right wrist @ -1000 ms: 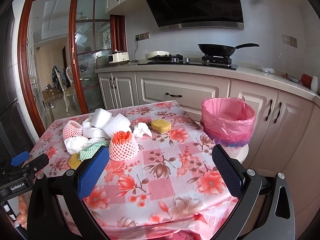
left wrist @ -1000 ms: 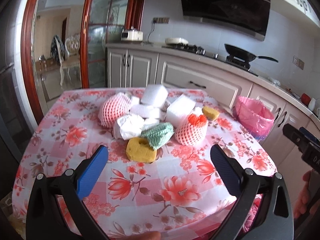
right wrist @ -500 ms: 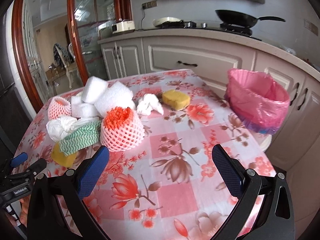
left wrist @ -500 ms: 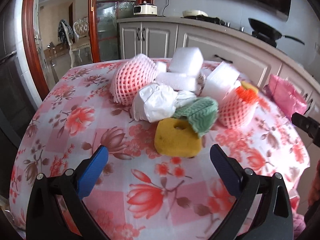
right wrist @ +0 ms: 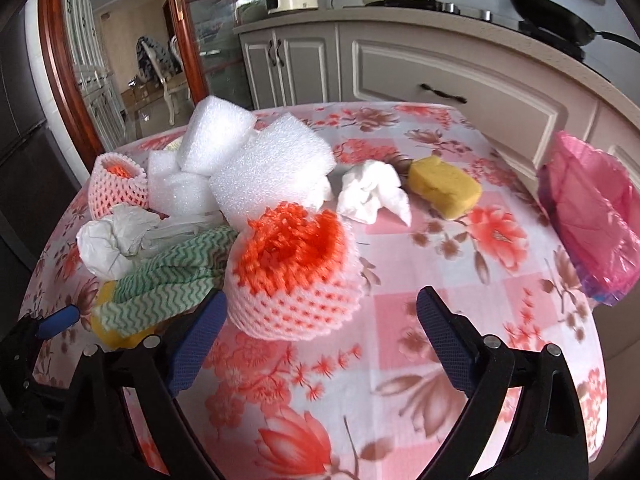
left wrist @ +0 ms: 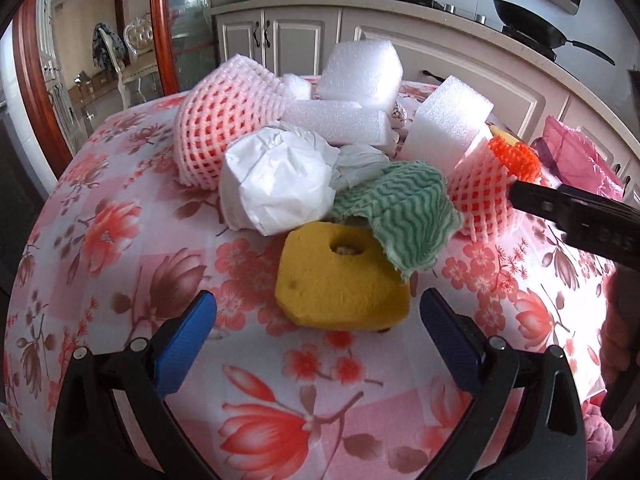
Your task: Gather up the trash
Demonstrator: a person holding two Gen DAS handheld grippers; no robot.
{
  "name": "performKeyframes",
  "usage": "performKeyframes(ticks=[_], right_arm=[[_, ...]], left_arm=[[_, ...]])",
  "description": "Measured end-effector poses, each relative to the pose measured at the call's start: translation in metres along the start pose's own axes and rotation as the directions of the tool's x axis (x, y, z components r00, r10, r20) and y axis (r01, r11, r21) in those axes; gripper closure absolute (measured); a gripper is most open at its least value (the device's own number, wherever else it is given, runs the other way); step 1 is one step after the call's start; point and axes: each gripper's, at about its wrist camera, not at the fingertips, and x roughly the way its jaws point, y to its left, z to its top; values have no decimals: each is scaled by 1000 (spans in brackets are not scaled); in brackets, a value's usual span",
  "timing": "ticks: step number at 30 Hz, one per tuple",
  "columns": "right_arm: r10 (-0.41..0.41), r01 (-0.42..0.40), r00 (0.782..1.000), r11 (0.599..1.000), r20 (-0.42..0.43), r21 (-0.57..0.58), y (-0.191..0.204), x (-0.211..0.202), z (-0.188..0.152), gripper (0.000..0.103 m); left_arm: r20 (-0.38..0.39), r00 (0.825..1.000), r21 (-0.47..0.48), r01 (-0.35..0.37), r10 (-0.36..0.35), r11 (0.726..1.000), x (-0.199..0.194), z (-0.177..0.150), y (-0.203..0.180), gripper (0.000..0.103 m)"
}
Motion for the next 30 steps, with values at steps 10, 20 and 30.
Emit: performKeyframes(ticks=[10, 20, 30], right_arm=[[42, -43, 998, 999, -39, -14, 10, 21, 10, 37], [81, -81, 997, 996, -1, 32, 0, 0, 0, 55], [106, -113, 990, 991, 97, 65, -10, -43, -14, 57]], left_arm=[[-11, 999, 49, 52, -51, 997, 13, 10, -2, 29], [49, 999, 115, 18, -24, 993, 6, 6, -18, 43], [154, 988, 133, -8, -13, 991, -30, 4, -31, 45]])
